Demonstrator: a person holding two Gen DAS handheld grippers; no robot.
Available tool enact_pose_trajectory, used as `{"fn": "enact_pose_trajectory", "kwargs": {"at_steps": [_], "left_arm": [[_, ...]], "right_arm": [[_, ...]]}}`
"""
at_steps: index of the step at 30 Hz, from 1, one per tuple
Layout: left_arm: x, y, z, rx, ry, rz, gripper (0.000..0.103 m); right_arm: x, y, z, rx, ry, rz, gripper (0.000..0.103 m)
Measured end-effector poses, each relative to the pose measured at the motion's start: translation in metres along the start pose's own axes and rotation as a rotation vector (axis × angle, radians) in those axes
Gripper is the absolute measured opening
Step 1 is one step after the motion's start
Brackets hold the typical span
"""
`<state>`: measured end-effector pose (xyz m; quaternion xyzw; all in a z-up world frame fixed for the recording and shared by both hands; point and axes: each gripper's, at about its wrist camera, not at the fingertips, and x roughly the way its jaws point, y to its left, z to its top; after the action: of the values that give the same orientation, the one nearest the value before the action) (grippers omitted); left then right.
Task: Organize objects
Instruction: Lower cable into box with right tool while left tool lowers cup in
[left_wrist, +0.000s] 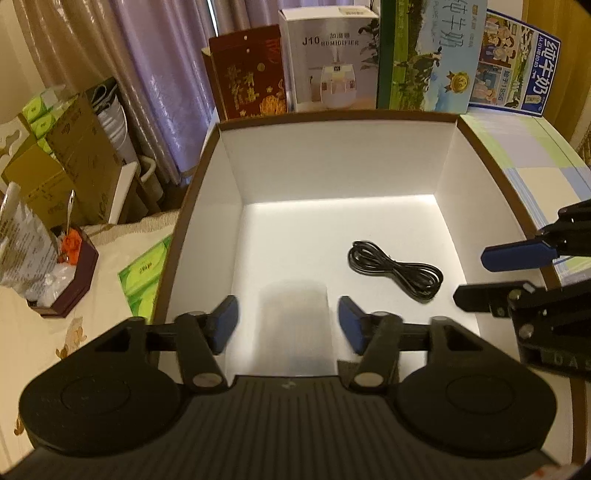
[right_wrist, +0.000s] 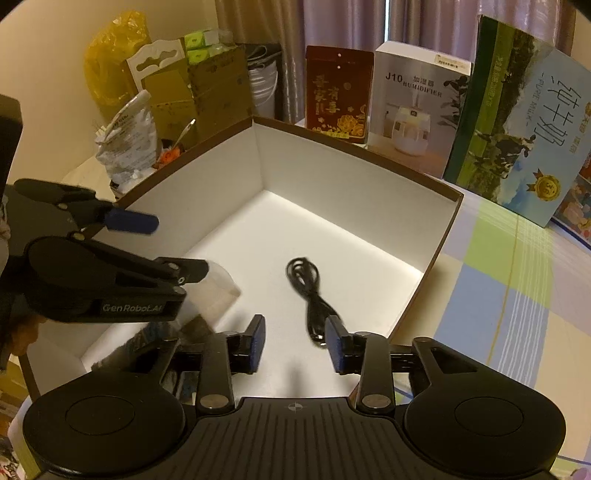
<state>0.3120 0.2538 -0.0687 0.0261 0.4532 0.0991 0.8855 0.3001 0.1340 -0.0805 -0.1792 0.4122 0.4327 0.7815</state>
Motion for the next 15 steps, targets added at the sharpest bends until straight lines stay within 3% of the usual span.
{"fn": "enact_pose_trajectory", "kwargs": {"at_steps": [15], "left_arm": [[-0.015, 0.008, 0.005, -0.013, 0.023, -0.016, 0.080]], "right_arm": [[-0.008, 0.004, -0.001, -0.007, -0.026, 0.034, 0.066]]}}
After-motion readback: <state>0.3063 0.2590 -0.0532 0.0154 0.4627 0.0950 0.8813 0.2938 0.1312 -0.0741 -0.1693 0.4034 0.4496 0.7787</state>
